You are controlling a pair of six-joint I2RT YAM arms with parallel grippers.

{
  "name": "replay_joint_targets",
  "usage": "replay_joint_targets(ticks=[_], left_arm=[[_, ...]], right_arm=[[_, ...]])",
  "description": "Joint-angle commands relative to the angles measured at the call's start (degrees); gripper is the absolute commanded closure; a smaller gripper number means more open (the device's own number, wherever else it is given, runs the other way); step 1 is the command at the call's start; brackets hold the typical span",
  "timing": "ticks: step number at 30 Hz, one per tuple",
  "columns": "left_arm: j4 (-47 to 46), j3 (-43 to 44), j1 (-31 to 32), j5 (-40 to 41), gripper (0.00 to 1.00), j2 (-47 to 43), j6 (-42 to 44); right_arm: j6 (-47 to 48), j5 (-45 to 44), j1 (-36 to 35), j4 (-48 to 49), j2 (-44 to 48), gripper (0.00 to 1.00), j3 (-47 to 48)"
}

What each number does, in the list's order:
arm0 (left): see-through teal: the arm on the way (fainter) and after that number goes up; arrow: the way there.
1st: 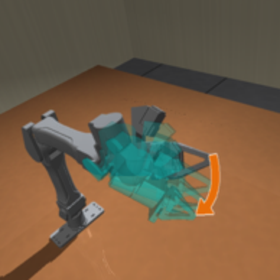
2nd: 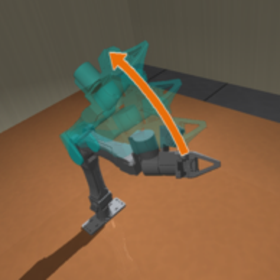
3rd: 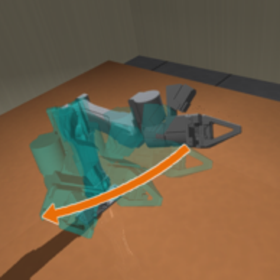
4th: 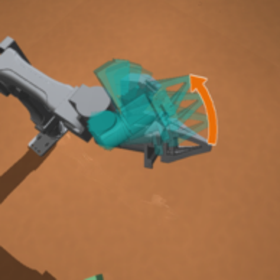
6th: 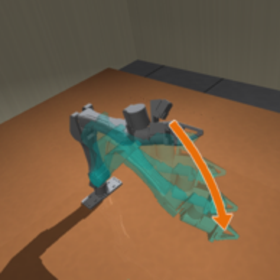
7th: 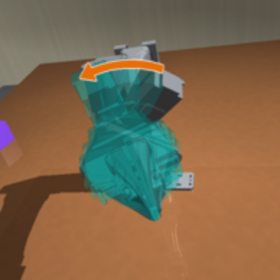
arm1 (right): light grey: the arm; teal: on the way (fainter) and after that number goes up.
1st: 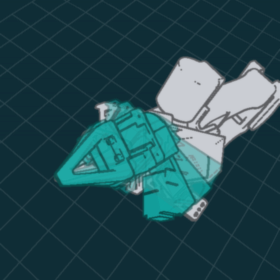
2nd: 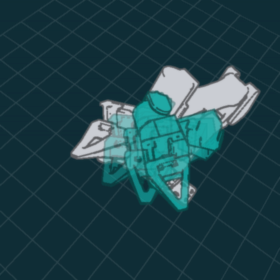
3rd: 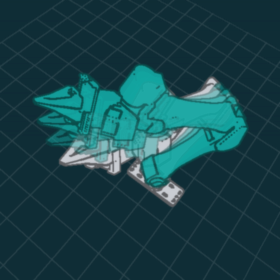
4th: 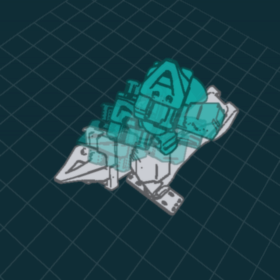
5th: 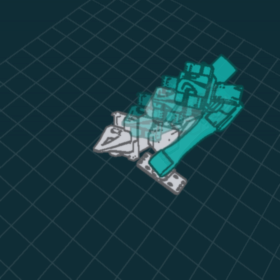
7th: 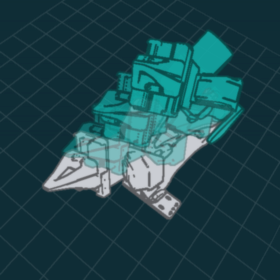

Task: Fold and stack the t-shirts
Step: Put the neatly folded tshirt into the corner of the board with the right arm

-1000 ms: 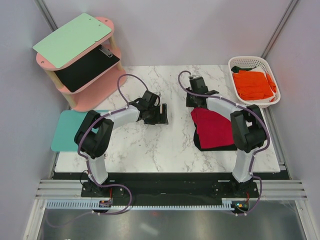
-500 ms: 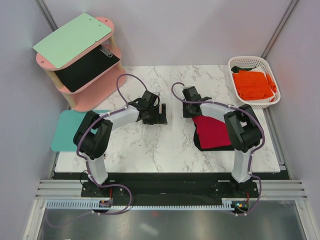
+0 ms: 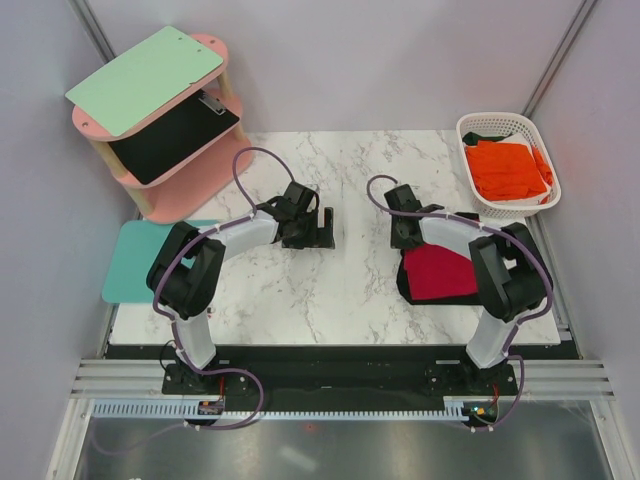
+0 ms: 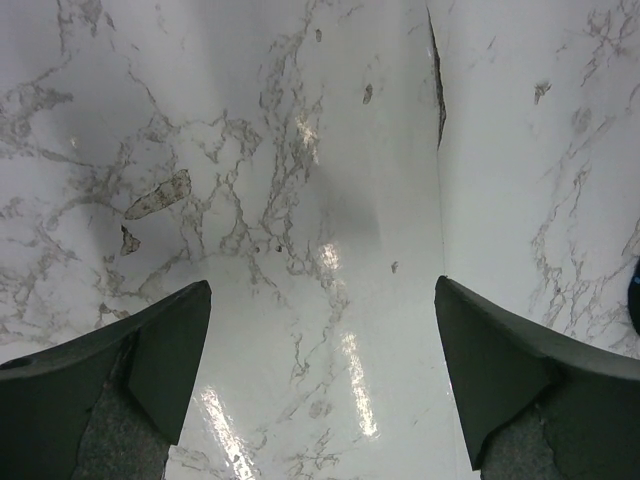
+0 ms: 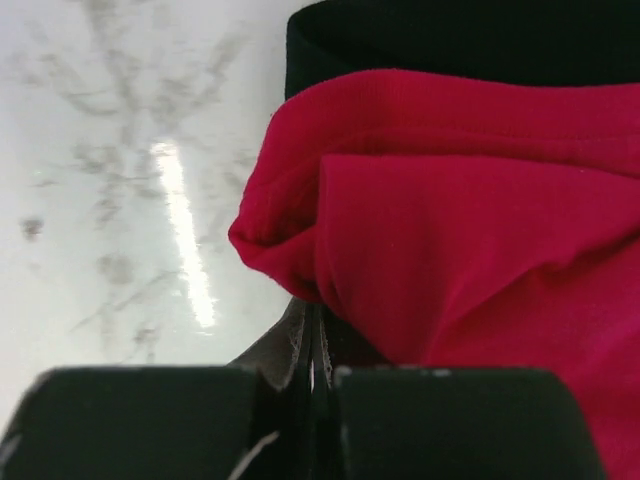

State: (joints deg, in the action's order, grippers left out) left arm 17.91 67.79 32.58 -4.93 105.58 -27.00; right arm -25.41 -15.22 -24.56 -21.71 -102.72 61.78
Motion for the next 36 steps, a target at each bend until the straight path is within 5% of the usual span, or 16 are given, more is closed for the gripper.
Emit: replay_joint_targets(ticks=[1,13,24,36], left_arm=[[0.4,1.9,-0.4,0.9,0.00,-2.7,2.5],[0.5,2.4,-1.0,-0.1,0.00,-2.7,2.7],[0.8,3.5,-1.2,-1.0,0.00,-1.6,2.6],[1.4,3.7,-1.6,0.4,0.00,-1.8,3.8]], right_arm=[[-0.9,-6.2,5.7,-9.3,1.7,1.00,-3.9],[-1.0,-15.3,14.9,-13.3,4.5,1.00,-6.7],[1.6,-5.3,12.9,-11.0,10.3,1.00,-7.6],[-1.1,-4.8,7.6,-8.1,13.6,0.94,-11.5]])
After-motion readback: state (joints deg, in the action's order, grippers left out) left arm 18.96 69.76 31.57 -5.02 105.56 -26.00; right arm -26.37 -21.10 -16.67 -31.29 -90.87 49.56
